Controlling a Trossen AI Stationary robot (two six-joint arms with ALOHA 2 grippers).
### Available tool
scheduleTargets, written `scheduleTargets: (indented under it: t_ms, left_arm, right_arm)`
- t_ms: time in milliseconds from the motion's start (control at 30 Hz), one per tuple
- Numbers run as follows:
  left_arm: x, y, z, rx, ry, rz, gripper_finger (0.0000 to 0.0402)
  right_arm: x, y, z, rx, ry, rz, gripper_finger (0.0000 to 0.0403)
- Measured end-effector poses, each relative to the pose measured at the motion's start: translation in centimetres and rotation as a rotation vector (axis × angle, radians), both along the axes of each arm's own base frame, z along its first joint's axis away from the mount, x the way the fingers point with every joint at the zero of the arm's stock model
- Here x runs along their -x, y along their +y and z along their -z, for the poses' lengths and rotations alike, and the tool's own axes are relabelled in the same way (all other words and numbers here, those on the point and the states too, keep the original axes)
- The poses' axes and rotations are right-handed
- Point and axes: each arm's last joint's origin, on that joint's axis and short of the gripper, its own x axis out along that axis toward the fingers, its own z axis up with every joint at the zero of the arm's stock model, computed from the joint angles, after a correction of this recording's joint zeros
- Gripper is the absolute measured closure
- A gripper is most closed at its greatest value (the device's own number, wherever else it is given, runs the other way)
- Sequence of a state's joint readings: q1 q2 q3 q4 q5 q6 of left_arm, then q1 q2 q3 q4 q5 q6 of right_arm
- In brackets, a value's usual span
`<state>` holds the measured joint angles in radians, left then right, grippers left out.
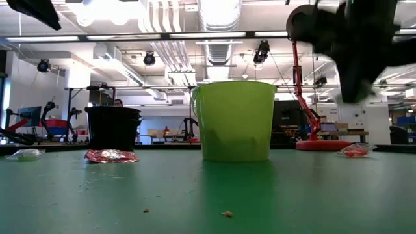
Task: Sort candy
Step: Put the green gummy into the purple bucket
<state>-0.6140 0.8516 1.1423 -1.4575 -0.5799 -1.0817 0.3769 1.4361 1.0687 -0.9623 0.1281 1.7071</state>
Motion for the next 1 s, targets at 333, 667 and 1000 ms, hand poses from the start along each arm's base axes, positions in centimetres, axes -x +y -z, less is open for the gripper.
scheduleTargets:
  t_ms: [333, 667, 1000]
  left_arm:
    - [-1.1, -0.9, -0.7, 0.124, -0.112, 0.027, 0.0293]
    - [-3.1, -2.2, -2.2, 0.254, -0.345, 0.013, 0.0293]
    - [-6.4, -4.6, -3.2, 0.329, -0.497, 0.077, 0.0292]
  right_arm:
    - [-0.1, 4.1, -6.1, 0.143, -0.182, -0.277, 0.0390]
    - [-1.4, 4.6, -10.9, 0.417, -0.378, -0.561, 0.0390]
    - [-4.0, 5.6, -15.7, 0.638, -0.721, -0.820, 0.0390]
